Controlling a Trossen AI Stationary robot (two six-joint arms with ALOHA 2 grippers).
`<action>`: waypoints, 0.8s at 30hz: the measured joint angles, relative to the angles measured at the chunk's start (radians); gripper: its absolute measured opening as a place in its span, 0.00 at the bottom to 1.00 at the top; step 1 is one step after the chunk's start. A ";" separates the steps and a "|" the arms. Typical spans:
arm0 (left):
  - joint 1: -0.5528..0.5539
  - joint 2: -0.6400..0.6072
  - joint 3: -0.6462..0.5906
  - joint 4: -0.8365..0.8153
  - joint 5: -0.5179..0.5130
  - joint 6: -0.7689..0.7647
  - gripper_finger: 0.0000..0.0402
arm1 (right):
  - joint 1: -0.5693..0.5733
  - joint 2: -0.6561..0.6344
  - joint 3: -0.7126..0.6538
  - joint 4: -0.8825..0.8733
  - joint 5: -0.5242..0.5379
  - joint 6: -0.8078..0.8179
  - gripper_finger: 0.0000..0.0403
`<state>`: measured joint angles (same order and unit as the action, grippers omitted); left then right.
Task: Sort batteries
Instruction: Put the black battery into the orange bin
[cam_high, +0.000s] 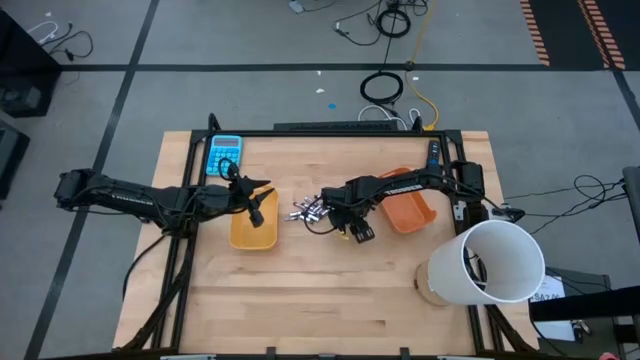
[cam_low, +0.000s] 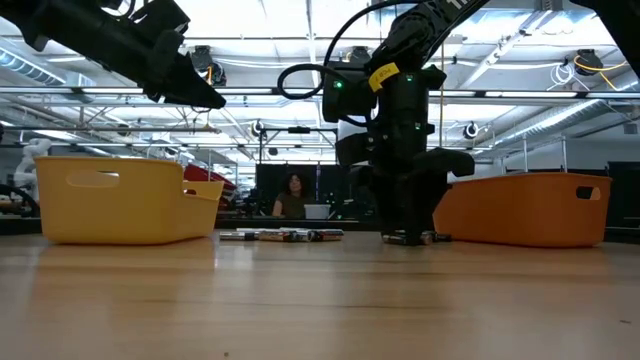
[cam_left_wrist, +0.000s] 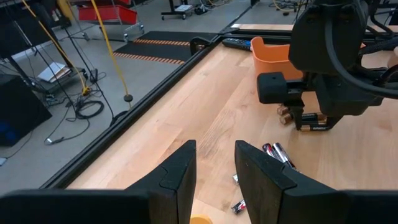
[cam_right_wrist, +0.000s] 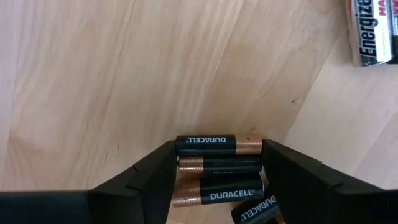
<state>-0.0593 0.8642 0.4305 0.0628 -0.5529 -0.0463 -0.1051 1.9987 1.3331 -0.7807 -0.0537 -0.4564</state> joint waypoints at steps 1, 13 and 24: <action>0.000 0.000 0.000 0.000 0.000 0.000 0.30 | 0.000 -0.001 0.004 0.001 0.003 0.002 0.56; 0.000 0.000 0.000 0.006 0.000 -0.001 0.30 | -0.001 -0.014 0.013 -0.004 0.006 0.007 0.56; 0.000 0.000 0.000 0.003 0.000 -0.001 0.30 | 0.002 -0.014 0.013 0.026 0.007 0.053 0.64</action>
<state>-0.0593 0.8642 0.4305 0.0658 -0.5529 -0.0471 -0.1032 1.9842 1.3461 -0.7548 -0.0463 -0.4033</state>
